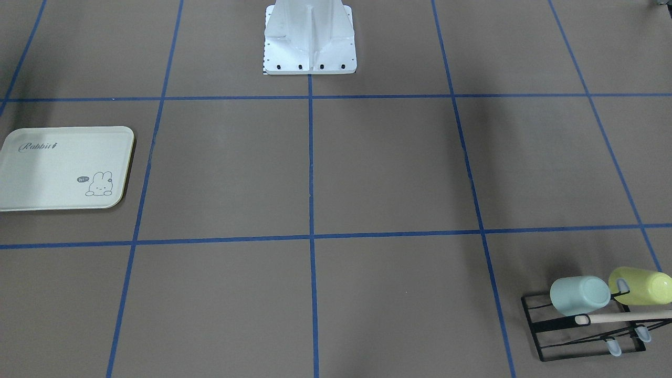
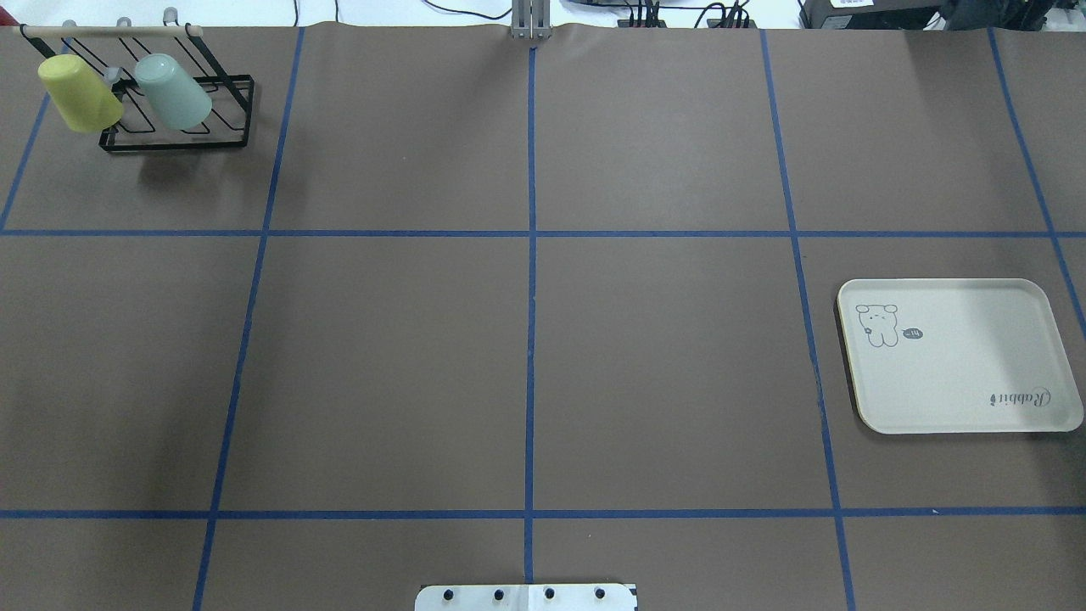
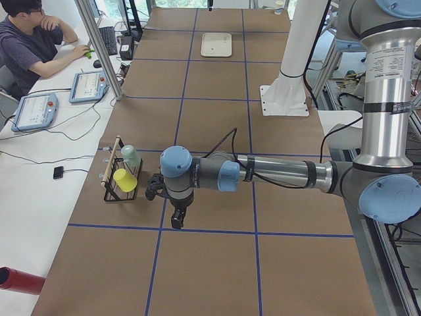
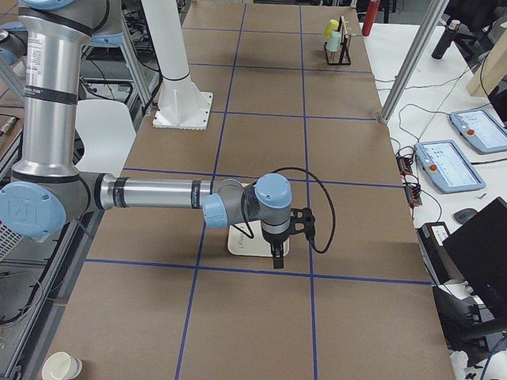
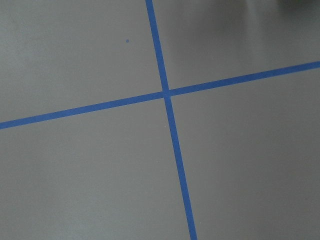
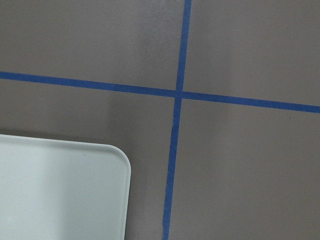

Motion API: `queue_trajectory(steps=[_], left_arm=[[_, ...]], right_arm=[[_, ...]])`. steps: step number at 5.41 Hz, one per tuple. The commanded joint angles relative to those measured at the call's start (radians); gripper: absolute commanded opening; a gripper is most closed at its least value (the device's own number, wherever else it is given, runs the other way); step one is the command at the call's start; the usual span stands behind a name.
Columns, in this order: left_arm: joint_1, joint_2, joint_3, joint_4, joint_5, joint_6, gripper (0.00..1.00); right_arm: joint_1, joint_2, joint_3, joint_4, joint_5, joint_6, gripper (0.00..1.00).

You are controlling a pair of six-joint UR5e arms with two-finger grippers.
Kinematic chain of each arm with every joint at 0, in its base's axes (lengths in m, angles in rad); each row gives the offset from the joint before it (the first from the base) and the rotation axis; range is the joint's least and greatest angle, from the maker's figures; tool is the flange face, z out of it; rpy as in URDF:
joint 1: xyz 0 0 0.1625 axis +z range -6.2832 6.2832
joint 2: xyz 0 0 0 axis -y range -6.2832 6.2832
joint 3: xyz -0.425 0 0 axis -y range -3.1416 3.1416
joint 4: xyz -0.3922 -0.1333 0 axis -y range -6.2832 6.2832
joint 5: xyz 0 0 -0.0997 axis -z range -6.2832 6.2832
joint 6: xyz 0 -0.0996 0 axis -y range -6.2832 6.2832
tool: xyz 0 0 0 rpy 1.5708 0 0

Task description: Left arm grabs green cup and hands to right arm on tray

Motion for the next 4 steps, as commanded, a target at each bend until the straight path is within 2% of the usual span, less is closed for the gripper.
queue_trajectory(steps=[1, 3, 4], left_arm=[[-0.001, 0.011, -0.046, 0.001, 0.004, 0.002, 1.0], [0.004, -0.001, -0.079, 0.0, 0.004, 0.0, 1.0], [0.019, -0.054, -0.077, -0.073, -0.006, -0.008, 1.0]], right_arm=[[0.0, 0.001, 0.003, 0.005, 0.006, 0.001, 1.0], [0.0, 0.002, 0.004, 0.006, 0.006, -0.001, 1.0], [0.0, 0.004, 0.003, 0.006, 0.006, -0.001, 1.0]])
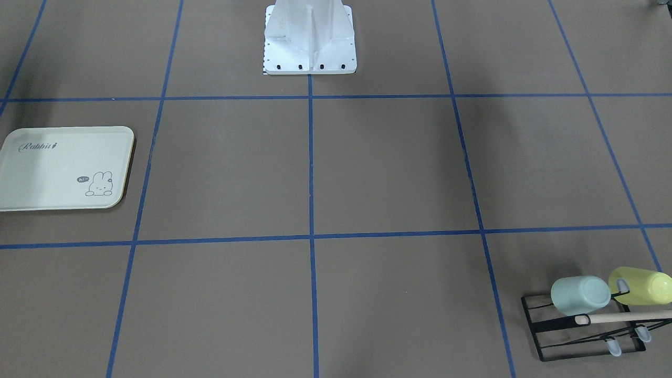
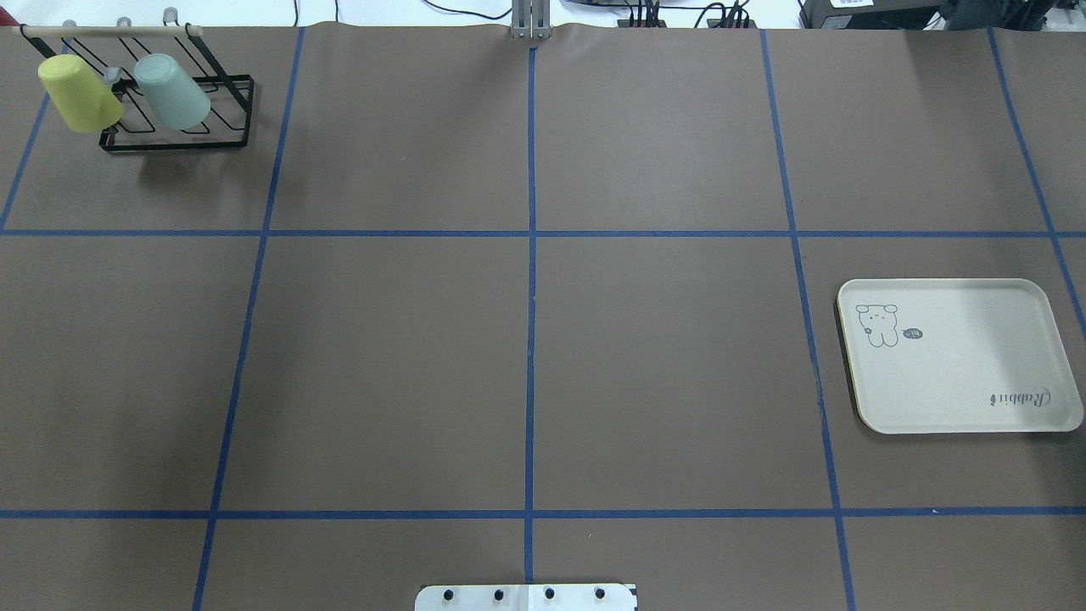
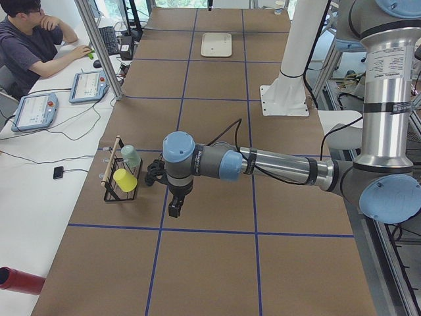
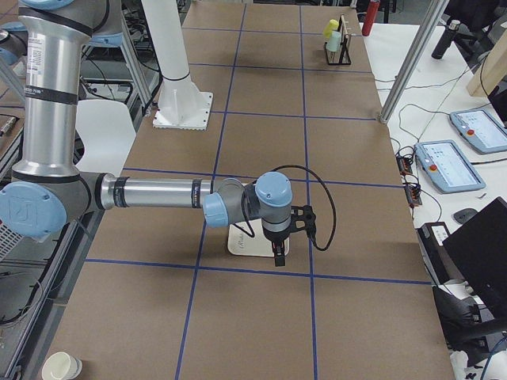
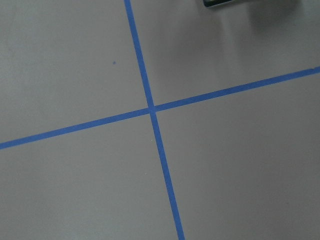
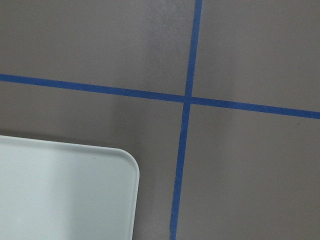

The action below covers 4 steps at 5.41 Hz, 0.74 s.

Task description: Left arm grabs green cup and hands to right arm on tray

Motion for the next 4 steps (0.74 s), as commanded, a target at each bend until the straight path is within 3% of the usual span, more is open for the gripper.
queue_trajectory(steps=[1, 3, 4], left_arm=[[0.067, -0.092, 0.011, -0.049, -0.007, -0.084, 1.0], [0.071, -0.109, -0.026, -0.079, -0.017, -0.13, 1.0], [0.112, -0.159, -0.061, -0.084, -0.077, -0.239, 1.0]], right_arm=[[0.0, 0.001, -0.001, 0.0, 0.0, 0.001, 1.0], [-0.002, 0.001, -0.004, 0.005, 0.0, 0.001, 1.0], [-0.002, 0.0, -0.007, 0.006, 0.0, -0.005, 1.0]])
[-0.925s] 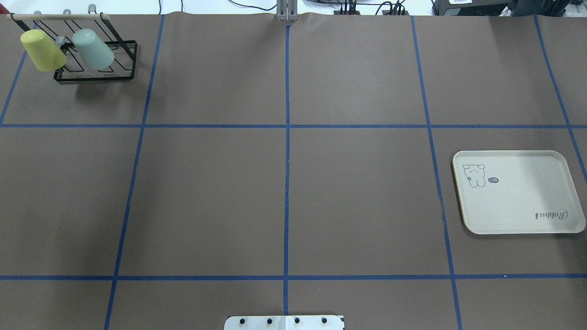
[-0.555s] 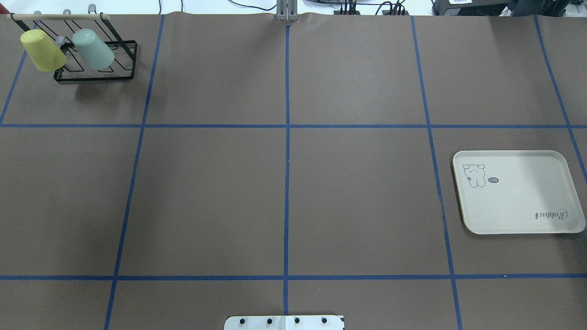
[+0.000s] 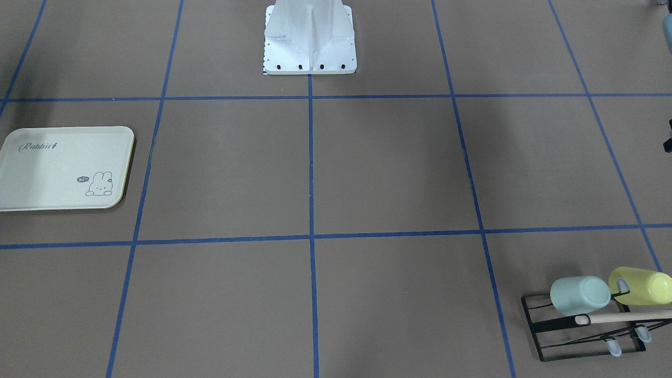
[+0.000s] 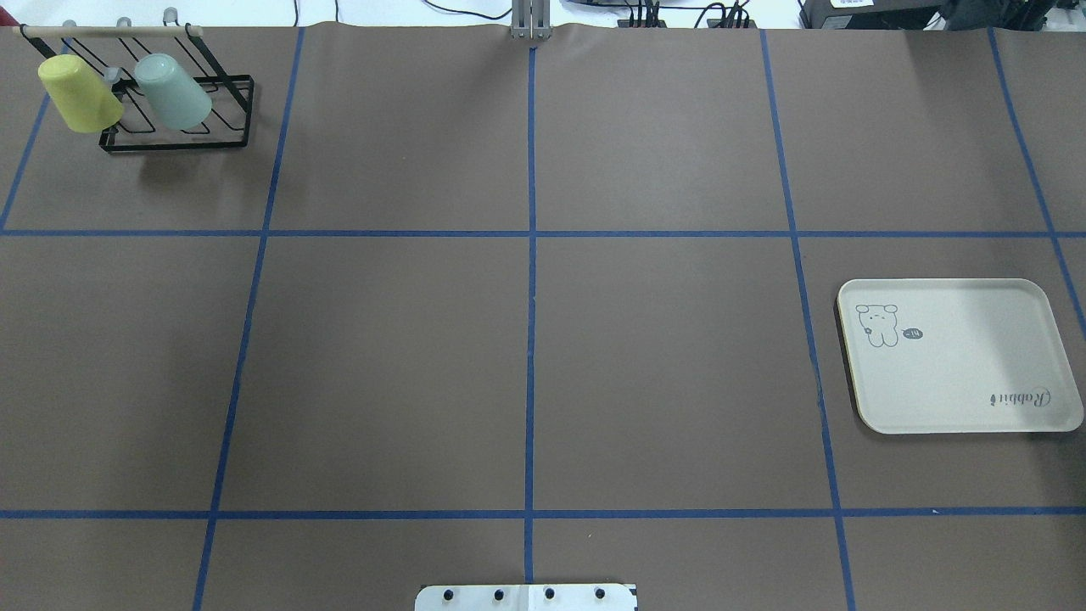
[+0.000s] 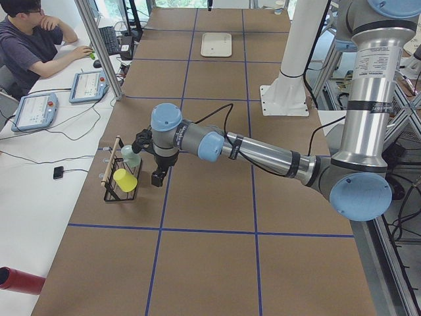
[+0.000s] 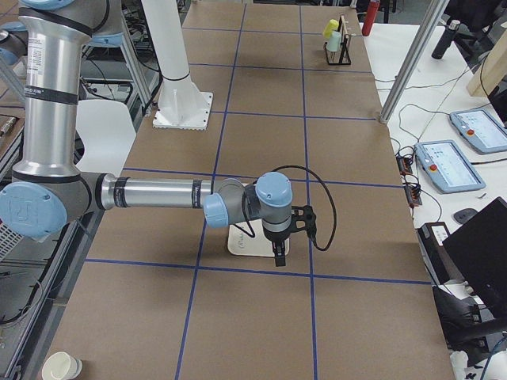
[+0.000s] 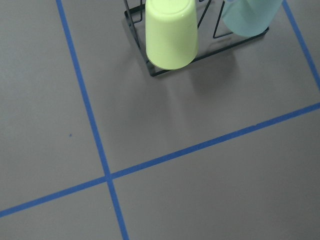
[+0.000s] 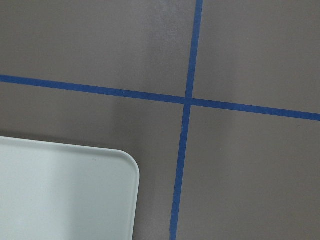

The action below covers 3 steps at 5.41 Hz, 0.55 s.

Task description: Left arm grabs green cup and hands to right arm on tray

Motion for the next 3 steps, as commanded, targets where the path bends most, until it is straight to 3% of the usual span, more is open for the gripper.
queue_trajectory(steps=[1, 3], left_arm=[[0.079, -0.092, -0.026, -0.026, -0.042, -0.174, 1.0], [0.102, -0.232, 0.009, -0.126, -0.026, -0.306, 1.0]], right_arm=[[0.0, 0.0, -0.004, 0.001, 0.0, -0.005, 1.0], [-0.002, 0.002, -0.004, 0.001, 0.0, -0.004, 1.0]])
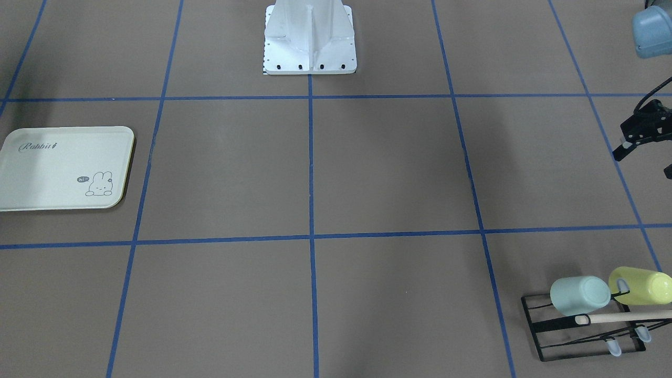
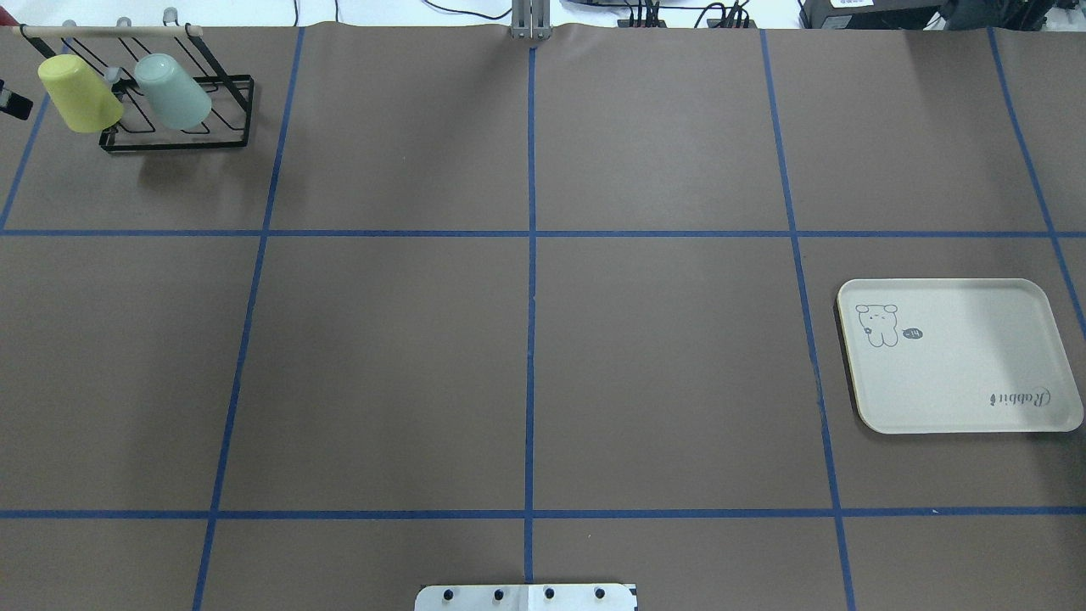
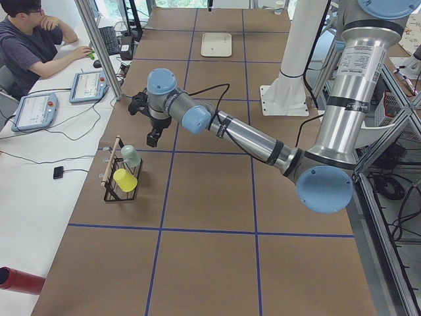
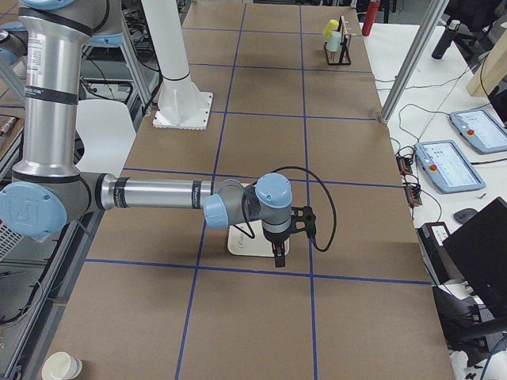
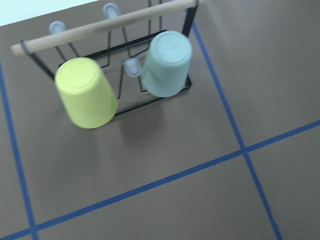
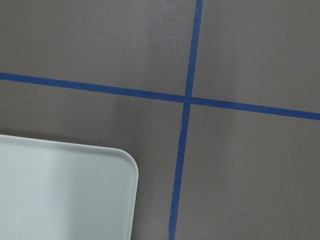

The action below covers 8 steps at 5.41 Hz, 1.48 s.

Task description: Left arm grabs green cup and hands to right arm on tray

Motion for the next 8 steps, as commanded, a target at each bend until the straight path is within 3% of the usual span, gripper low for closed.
queue_trajectory(steps=[1, 3, 4, 5, 6, 7, 8], left_arm=[[0.057, -0.139, 0.087, -0.04, 0.109, -0.052, 1.0], [0.088, -0.256, 0.323, -0.07, 0.21, -0.054, 1.0], [0.088, -0.263, 0.433, -0.2, 0.213, -0.054, 1.0], [0.088, -0.298, 0.533, -0.251, 0.213, -0.061, 1.0], [0.094, -0.318, 0.575, -0.292, 0.275, -0.076, 1.0], [0.157, -0.319, 0.575, -0.305, 0.399, -0.09, 1.0], [0.178, -0.319, 0.575, -0.311, 0.418, -0.11, 1.0]], right_arm=[[-0.002, 0.007, -0.006, 0.0, 0.0, 0.002, 1.0], [-0.002, 0.01, -0.004, 0.0, 0.002, 0.005, 1.0], [-0.004, 0.01, -0.004, -0.002, 0.0, 0.007, 1.0], [-0.007, 0.012, -0.006, -0.002, 0.0, 0.007, 1.0], [-0.007, 0.01, -0.006, -0.002, 0.0, 0.007, 1.0], [-0.008, 0.01, -0.006, -0.002, 0.0, 0.007, 1.0], [-0.008, 0.01, -0.007, -0.002, 0.0, 0.007, 1.0]])
